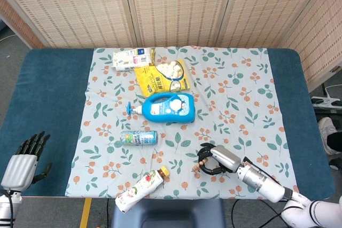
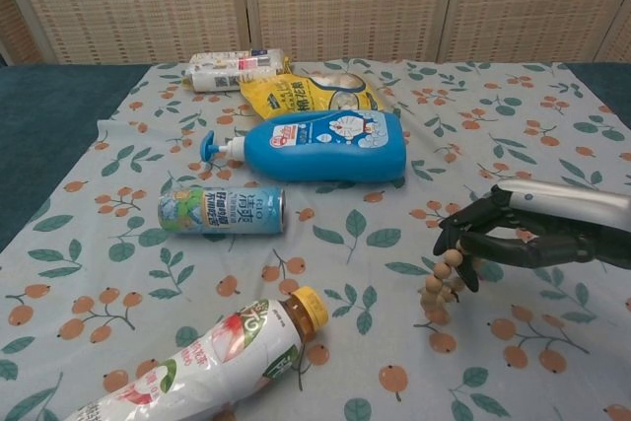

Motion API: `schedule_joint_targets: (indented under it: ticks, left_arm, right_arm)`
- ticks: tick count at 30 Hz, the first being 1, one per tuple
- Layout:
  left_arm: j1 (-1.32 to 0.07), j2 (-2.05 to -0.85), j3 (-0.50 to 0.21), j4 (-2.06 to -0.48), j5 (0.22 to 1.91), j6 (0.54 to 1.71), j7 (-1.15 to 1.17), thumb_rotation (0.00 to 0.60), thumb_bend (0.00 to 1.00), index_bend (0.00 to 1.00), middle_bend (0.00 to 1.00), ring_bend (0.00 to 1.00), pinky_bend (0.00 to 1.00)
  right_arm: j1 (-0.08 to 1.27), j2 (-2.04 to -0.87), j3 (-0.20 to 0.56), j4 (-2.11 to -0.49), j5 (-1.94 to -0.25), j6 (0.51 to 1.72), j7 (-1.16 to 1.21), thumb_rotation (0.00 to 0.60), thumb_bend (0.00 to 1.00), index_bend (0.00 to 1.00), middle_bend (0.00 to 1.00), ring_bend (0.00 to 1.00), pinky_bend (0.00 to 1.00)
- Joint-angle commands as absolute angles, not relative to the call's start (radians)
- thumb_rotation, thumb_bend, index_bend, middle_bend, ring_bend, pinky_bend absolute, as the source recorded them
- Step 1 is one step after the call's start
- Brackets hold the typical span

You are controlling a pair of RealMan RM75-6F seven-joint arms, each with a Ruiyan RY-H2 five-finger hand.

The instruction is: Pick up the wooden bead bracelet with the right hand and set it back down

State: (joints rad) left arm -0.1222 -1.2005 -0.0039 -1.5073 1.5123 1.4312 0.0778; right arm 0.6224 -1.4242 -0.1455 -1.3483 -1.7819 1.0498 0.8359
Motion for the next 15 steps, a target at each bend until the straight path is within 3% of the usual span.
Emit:
schedule_joint_targets:
  ticks: [1, 7, 15]
  left_arm:
    - [-0.122, -1.200, -0.005, -1.509, 1.512, 1.433, 0.078, 0.600, 0.41, 0.00, 0.00, 0.00, 0.15]
    - [-0.123, -1.203, -0.008, -1.509, 1.508, 1.430, 0.082, 0.600, 0.41, 0.00, 0.00, 0.00, 0.16]
    - [-0.124, -1.203, -0.006, -1.511, 1.509, 1.428, 0.083, 0.600, 0.41, 0.00, 0.00, 0.00, 0.16]
  right_arm:
    - [0.698, -1.388, -0.219, -1.382, -1.813, 1.043, 1.766, 0.238, 0.40, 0.58, 0.58, 0.25, 0.09]
    - [0.769, -1.414, -0.324, -1.231, -1.964, 1.216, 2.245, 0.238, 0.40, 0.60, 0.59, 0.25, 0.06]
    - [0.757, -1.494, -0.362, -1.074, -1.988, 1.354, 2.320, 0.207, 0.40, 0.59, 0.59, 0.25, 0.02]
